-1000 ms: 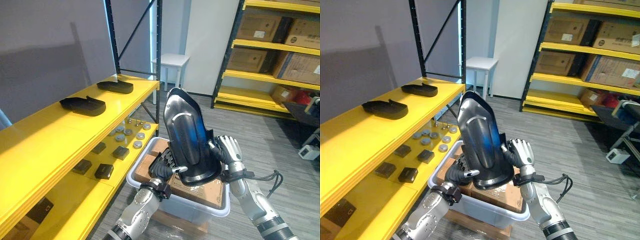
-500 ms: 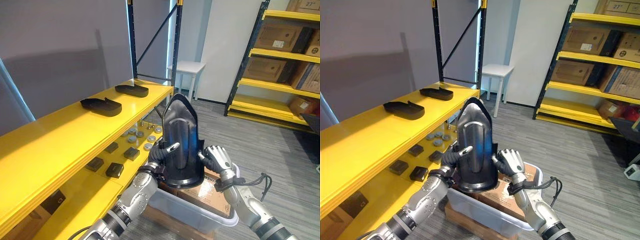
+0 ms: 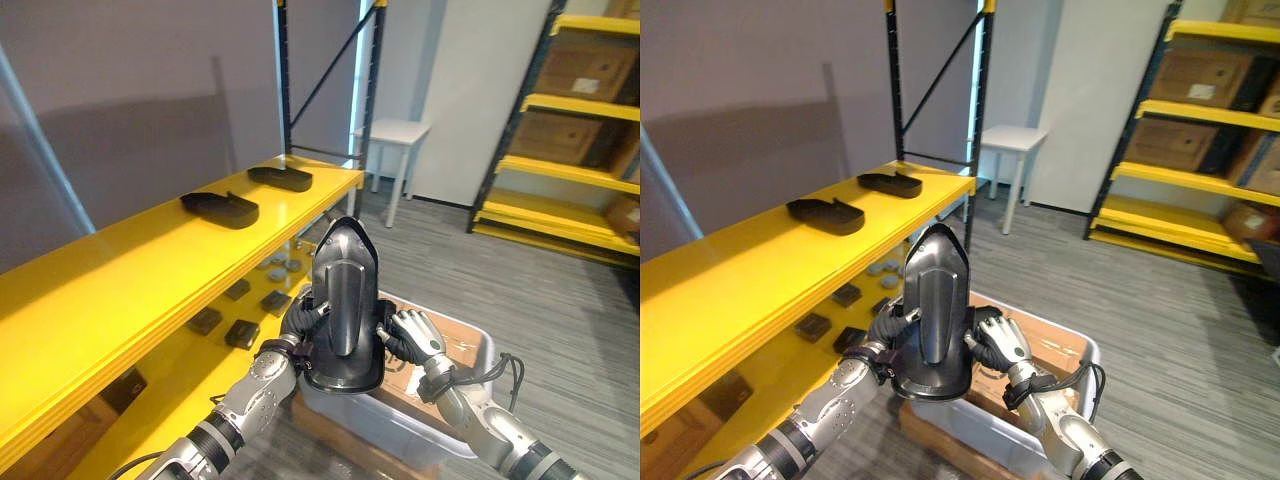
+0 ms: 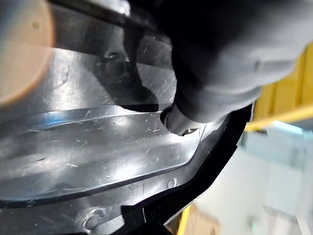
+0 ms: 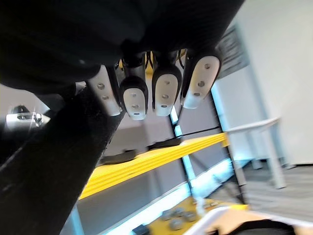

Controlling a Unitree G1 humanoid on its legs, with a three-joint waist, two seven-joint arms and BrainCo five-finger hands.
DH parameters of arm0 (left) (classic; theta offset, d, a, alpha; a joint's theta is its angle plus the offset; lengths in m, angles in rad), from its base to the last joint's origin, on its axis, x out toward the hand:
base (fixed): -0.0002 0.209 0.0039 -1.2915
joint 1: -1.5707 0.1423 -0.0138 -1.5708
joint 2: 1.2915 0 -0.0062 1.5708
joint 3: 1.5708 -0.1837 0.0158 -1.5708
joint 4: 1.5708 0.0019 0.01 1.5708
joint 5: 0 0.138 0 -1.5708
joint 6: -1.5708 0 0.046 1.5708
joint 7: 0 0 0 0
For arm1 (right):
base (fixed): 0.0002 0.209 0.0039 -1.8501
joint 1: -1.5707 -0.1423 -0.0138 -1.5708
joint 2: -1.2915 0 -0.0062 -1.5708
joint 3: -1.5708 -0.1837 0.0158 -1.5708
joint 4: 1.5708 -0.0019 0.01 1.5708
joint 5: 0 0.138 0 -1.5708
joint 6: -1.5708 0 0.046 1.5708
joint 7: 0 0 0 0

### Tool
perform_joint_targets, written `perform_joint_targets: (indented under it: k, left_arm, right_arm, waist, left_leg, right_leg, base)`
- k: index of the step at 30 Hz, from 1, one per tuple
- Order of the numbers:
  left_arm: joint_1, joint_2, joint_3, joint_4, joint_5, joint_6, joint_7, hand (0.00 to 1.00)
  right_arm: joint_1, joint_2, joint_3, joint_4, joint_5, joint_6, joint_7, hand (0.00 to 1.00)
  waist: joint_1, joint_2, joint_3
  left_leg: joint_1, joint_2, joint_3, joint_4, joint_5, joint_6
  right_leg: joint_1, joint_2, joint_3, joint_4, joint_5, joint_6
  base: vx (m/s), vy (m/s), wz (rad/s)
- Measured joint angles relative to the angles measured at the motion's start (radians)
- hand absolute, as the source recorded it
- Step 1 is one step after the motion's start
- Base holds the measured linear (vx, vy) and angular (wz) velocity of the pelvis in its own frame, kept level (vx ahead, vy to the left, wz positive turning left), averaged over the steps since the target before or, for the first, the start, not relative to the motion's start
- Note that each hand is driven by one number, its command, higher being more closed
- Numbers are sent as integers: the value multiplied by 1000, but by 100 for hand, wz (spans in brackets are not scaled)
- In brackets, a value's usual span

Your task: Walk over and take plastic housings, then place them on the shelf

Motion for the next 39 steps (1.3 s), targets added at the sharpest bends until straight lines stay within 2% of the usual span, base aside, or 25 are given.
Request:
perform_joint_targets:
  k: [1, 4, 6, 8, 9, 10, 12, 13, 14, 15, 16, 17, 19, 22, 23, 25, 26, 27, 28, 29, 30, 32, 33, 37, 39]
  left_arm:
    - [30, -3, 19, -1, -20, -9, -6, 100]
    - [112, -6, 85, -53, -65, -21, -13, 100]
    - [174, -6, 126, -118, -98, -30, -15, 100]
    - [232, -6, 169, -167, -101, -34, -15, 100]
    - [264, -7, 192, -201, -105, -40, -16, 100]
    - [276, -9, 202, -217, -107, -45, -16, 100]
    - [280, -36, 218, -226, -108, -46, -16, 100]
    - [280, -60, 230, -233, -101, -48, -15, 100]
    - [280, -67, 235, -246, -86, -48, -10, 100]
    - [280, -69, 242, -296, -28, -57, 5, 100]
    - [281, -75, 247, -315, 11, -59, 16, 100]
    - [281, -103, 264, -342, 97, -69, 46, 100]
    - [281, -138, 281, -372, 185, -81, 80, 100]
    - [282, -156, 317, -427, 361, -93, 128, 100]
    - [280, -165, 322, -443, 448, -93, 147, 100]
    - [280, -195, 319, -443, 576, -87, 176, 100]
    - [279, -204, 315, -443, 619, -86, 186, 100]
    - [280, -213, 317, -445, 701, -84, 203, 100]
    - [299, -238, 324, -442, 749, -73, 212, 100]
    - [306, -254, 324, -441, 771, -61, 214, 100]
    - [316, -290, 335, -441, 818, -47, 215, 100]
    - [317, -312, 360, -436, 857, -35, 215, 100]
    - [316, -314, 368, -424, 876, -25, 223, 100]
    - [300, -342, 437, -394, 900, 2, 281, 100]
    - [292, -336, 488, -392, 919, 6, 303, 100]
  right_arm:
    - [-22, -6, 27, 0, -1, 1, 1, 100]
    - [-86, -5, 77, 0, -3, 1, 7, 100]
    - [-124, 4, 92, -2, -5, 1, 13, 100]
    - [-135, 37, 99, -2, -6, 0, 16, 100]
    - [-137, 59, 95, -2, -7, 0, 14, 0]
    - [-140, 72, 89, -2, -6, 0, 7, 0]
    - [-138, 91, 62, -2, -5, -1, 0, 0]
    - [-137, 109, 27, -6, -5, -8, -1, 0]
    - [-136, 128, 3, -12, -4, -12, -1, 0]
    - [-122, 192, -79, -32, -2, -33, -6, 0]
    - [-114, 222, -111, -44, -1, -42, -8, 0]
    - [-93, 274, -164, -62, 3, -60, -23, 0]
    - [-57, 318, -195, -80, 28, -75, -41, 0]
    - [11, 362, -223, -82, 87, -98, -56, 0]
    - [64, 388, -263, -91, 115, -116, -56, 0]
    - [140, 421, -326, -104, 161, -130, -55, 0]
    - [166, 430, -343, -119, 185, -131, -53, 0]
    - [214, 450, -370, -159, 262, -138, -41, 0]
    - [240, 450, -383, -174, 324, -150, -32, 0]
    - [257, 445, -394, -186, 362, -156, -23, 0]
    - [296, 452, -432, -216, 453, -168, -6, 0]
    - [328, 469, -475, -263, 530, -183, 14, 0]
    - [352, 483, -515, -308, 607, -215, 24, 0]
    - [468, 514, -626, -432, 823, -290, 45, 0]
    - [559, 535, -646, -495, 862, -314, 63, 0]
  waist:
    - [5, 12, 0]
    - [33, 15, 0]
    - [70, 11, 2]
    - [90, 5, 4]
    - [100, 0, 4]
    - [106, 0, 4]
    - [102, -5, 8]
    - [91, -18, 23]
    - [83, -29, 34]
    - [60, -60, 52]
    - [56, -67, 55]
    - [45, -67, 58]
    - [43, -68, 57]
    - [33, -69, 58]
    - [16, -71, 57]
    - [-3, -79, 58]
    - [-6, -86, 61]
    - [-8, -118, 62]
    - [-7, -83, 62]
    - [-14, -74, 60]
    - [-26, -49, 50]
    - [-39, -49, 49]
    - [-54, -48, 50]
    - [-86, -46, 51]
    - [-103, -44, 50]
  left_leg:
    - [-25, 34, 176, 22, 9, 14]
    - [-38, 93, 471, 37, 16, 23]
    - [-36, 60, 513, 13, 96, 29]
    - [-7, -5, 487, -26, 103, 33]
    - [8, -42, 470, -36, 100, 39]
    - [15, -66, 450, -36, 90, 47]
    - [44, -90, 400, -36, 66, 59]
    - [91, -110, 361, -37, 46, 68]
    - [114, -121, 338, -37, 33, 74]
    - [146, -132, 276, -35, -2, 93]
    - [151, -133, 250, -36, -11, 100]
    - [169, -127, 202, -41, -18, 104]
    - [193, -128, 171, -54, -15, 99]
    - [215, -127, 98, -58, -15, 78]
    - [205, -121, 48, -54, -22, 65]
    - [205, -123, -6, -48, -36, 39]
    - [207, -128, -18, -42, -44, 25]
    - [214, -152, -37, -35, -64, -5]
    - [217, -118, -36, -31, -79, -26]
    - [214, -95, -33, -30, -84, -33]
    - [219, -38, -34, -32, -96, -53]
    - [226, 3, -34, -34, -107, -71]
    - [218, 15, -35, -31, -104, -79]
    - [204, 13, 102, -29, -75, -87]
    - [221, 7, 116, -62, -61, -85]
  right_leg:
    - [2, -18, -36, 0, -13, 17]
    - [11, -50, -116, 0, -23, 37]
    - [23, -89, -151, 0, -10, 63]
    - [62, -135, -191, 2, -11, 76]
    - [86, -170, -220, 29, -24, 96]
    - [86, -212, -233, 104, -43, 120]
    - [80, -285, -247, 292, -66, 115]
    - [61, -362, -217, 499, -64, 95]
    - [38, -398, -179, 603, -50, 54]
    - [-53, -418, -15, 853, -73, 3]
    - [-97, -391, 49, 931, -116, 5]
    - [-157, -326, 137, 1009, -190, 4]
    - [-198, -275, 173, 976, -246, 13]
    - [-245, -218, 191, 745, -256, 7]
    - [-251, -152, 309, 572, -253, 11]
    - [-237, -81, 506, 416, -235, 23]
    - [-231, -73, 543, 377, -196, 35]
    - [-223, -89, 547, 351, -125, 91]
    - [-194, -61, 530, 307, -130, 97]
    - [-177, -41, 517, 270, -121, 89]
    - [-132, 12, 495, 191, -88, 64]
    - [-105, 51, 484, 147, -75, 49]
    - [-102, 61, 470, 141, -74, 47]
    - [-97, 42, 441, 131, -75, 47]
    - [-93, 38, 445, 121, -75, 47]
  base:
    - [-4, 17, 93]
    - [106, 96, 104]
    - [215, 171, 92]
    - [278, 205, 67]
    - [299, 177, 72]
    - [297, 182, 73]
    - [260, 223, 86]
    - [226, 246, 94]
    - [219, 206, 120]
    - [163, 98, 105]
    - [197, 30, 135]
    - [146, -31, 105]
    - [176, -44, 92]
    - [253, -127, 85]
    - [189, -174, 88]
    - [250, -260, 93]
    - [295, -360, 78]
    - [184, -254, 33]
    - [253, -340, 20]
    - [183, -218, -7]
    - [205, -235, -4]
    - [149, -170, -3]
    - [105, -119, 21]
    - [43, -32, 16]
    - [-9, 34, -5]
